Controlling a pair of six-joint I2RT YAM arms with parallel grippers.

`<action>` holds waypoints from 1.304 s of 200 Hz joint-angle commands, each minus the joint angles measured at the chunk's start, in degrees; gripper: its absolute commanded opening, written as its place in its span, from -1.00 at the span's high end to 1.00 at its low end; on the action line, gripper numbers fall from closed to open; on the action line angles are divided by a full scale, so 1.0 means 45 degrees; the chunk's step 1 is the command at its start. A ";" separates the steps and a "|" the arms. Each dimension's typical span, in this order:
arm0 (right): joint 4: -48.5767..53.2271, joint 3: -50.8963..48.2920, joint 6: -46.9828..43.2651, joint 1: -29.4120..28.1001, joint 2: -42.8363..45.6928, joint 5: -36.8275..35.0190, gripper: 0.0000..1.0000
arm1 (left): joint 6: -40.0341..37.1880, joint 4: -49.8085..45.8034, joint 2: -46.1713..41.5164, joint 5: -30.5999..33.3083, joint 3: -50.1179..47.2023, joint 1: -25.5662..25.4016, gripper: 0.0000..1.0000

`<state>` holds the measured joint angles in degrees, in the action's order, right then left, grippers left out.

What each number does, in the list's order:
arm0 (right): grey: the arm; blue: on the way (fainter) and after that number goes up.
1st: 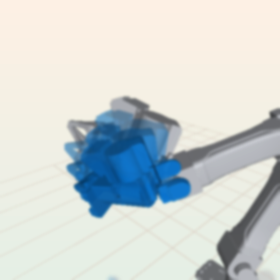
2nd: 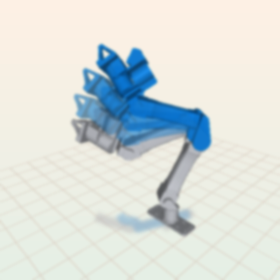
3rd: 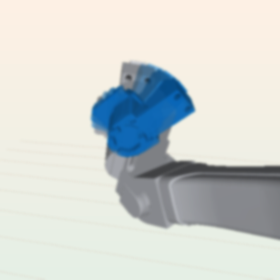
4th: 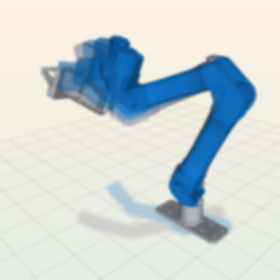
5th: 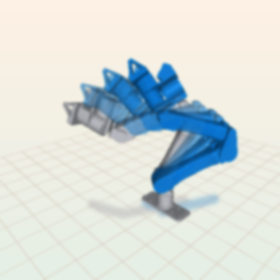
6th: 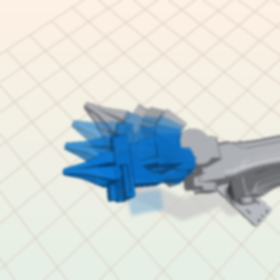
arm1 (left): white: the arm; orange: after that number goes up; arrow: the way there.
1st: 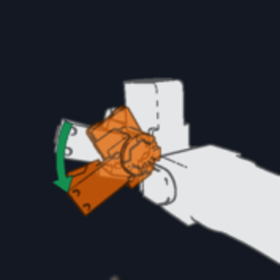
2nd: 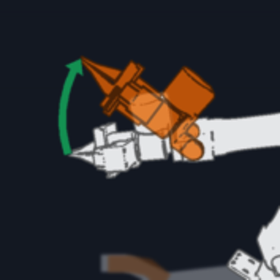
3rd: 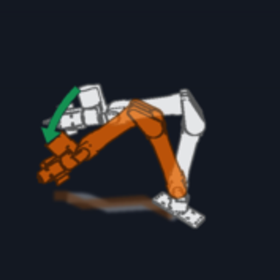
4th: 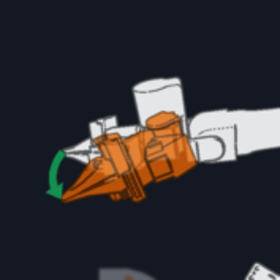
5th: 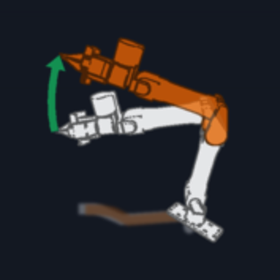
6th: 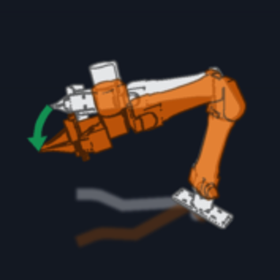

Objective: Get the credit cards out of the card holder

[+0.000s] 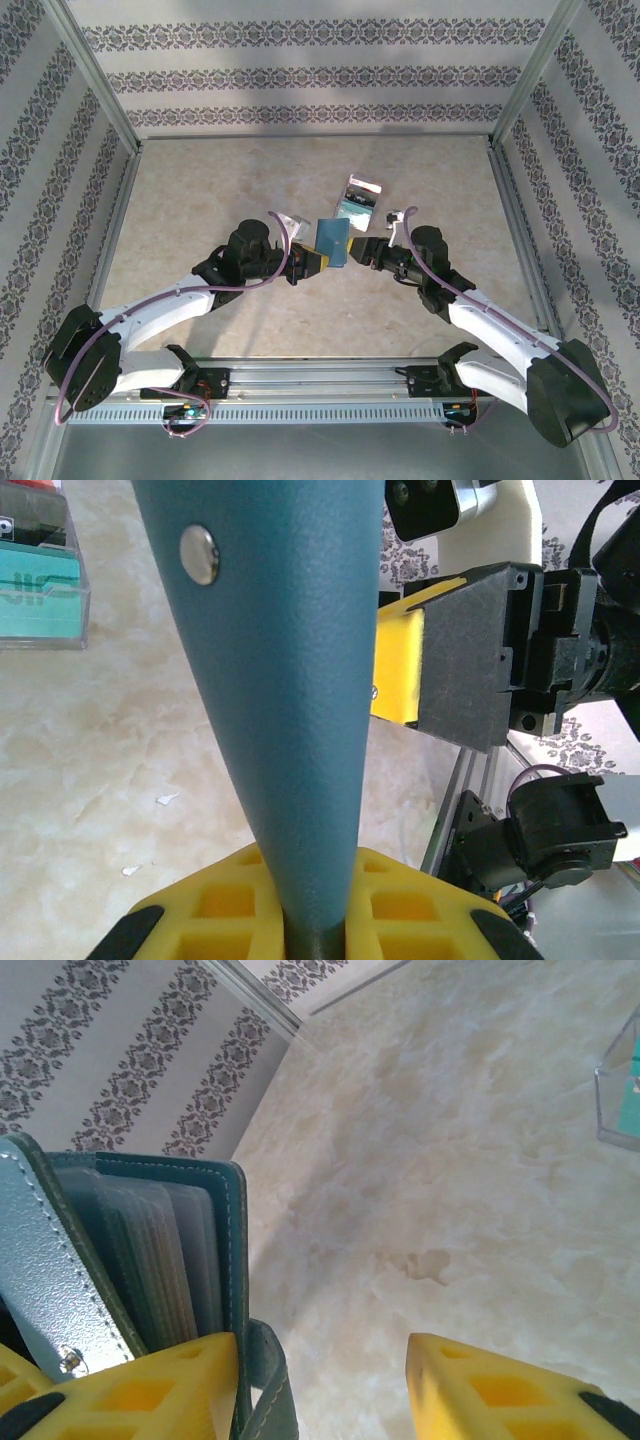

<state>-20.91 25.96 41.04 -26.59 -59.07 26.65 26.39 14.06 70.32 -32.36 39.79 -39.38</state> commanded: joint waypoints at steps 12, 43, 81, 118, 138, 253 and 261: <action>-0.1912 -0.0256 0.0282 -0.0028 0.0196 0.1937 0.09 | 0.0377 0.1770 -0.0190 -0.0783 -0.0073 -0.0098 1.00; -0.2561 -0.0375 0.0471 -0.0029 0.0283 0.2443 0.15 | 0.0930 0.2801 -0.0039 -0.1425 -0.0168 -0.0025 1.00; -0.3396 -0.0475 0.0786 -0.0009 0.0237 0.2796 0.36 | 0.1254 0.3264 0.0095 -0.1929 -0.0071 0.0078 1.00; -0.3753 -0.0447 0.1046 -0.0009 0.0077 0.2951 0.92 | 0.1634 0.3493 0.0345 -0.1619 -0.0050 0.0173 0.95; -0.3524 -0.0415 0.1154 -0.0009 0.0195 0.2711 1.00 | 0.2178 0.3978 0.0795 -0.1650 -0.0035 0.0268 0.81; 0.1682 0.0483 0.0887 -0.0058 0.1683 -0.0559 1.00 | 0.4382 0.5670 0.3011 -0.2108 -0.0004 0.0664 -0.64; 0.1677 0.0486 0.0933 -0.0087 0.1698 -0.0614 1.00 | 0.4511 0.5843 0.3125 -0.2089 -0.0053 0.0659 -0.64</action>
<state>-15.53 26.09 46.06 -26.15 -52.53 26.48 43.88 34.50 83.11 -40.45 38.83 -36.99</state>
